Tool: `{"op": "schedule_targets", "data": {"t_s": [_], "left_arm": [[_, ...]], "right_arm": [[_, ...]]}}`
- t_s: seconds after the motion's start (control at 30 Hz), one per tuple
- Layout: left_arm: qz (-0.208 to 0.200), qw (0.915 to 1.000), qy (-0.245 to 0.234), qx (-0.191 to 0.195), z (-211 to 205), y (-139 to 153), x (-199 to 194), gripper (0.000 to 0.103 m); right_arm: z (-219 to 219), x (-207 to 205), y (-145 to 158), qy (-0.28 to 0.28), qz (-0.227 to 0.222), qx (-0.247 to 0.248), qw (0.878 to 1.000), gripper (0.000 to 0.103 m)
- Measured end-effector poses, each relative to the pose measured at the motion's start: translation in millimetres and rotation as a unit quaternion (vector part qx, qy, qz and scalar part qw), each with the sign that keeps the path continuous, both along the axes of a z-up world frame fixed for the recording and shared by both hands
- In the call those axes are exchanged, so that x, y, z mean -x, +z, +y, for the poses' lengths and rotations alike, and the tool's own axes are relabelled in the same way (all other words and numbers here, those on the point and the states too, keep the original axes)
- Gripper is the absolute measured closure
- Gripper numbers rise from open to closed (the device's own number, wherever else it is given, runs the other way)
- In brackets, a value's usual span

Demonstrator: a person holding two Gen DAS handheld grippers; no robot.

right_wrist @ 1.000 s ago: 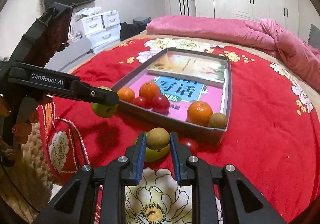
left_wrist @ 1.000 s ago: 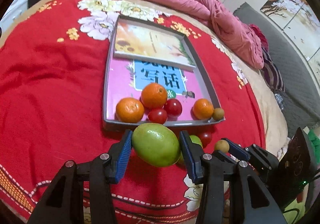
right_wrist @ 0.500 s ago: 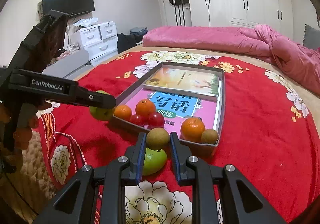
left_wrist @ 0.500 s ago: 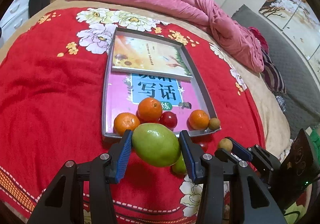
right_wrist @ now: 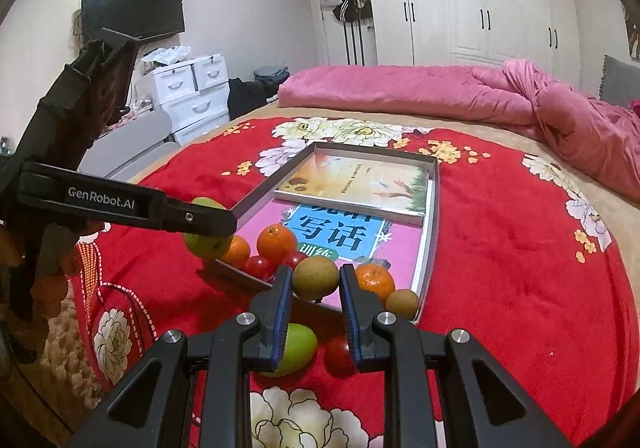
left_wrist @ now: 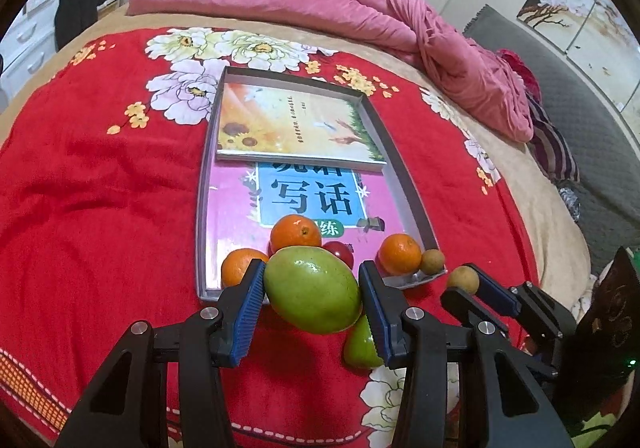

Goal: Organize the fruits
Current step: 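Lift the kiwi and apple and carry both over the grey tray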

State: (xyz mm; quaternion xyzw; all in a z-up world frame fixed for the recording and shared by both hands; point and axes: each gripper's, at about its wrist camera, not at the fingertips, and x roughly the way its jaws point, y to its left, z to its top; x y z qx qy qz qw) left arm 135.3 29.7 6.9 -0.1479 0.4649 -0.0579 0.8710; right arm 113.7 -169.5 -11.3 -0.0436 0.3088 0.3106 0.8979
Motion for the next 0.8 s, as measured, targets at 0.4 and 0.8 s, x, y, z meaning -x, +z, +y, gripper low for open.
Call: {"op": "schedule_targets", "data": {"t_s": [0.4, 0.8], "left_arm": [[0.005, 0.9999, 0.009, -0.008, 4, -9, -11, 0.054], [0.015, 0.9997, 0.012, -0.011, 5, -24, -21, 0.054]], "right_arm": [[2, -13, 2, -0.005, -0.003, -0.001, 1.000, 0.079], [6, -23, -2, -0.009, -0.001, 0.002, 1.000, 0.079]]}}
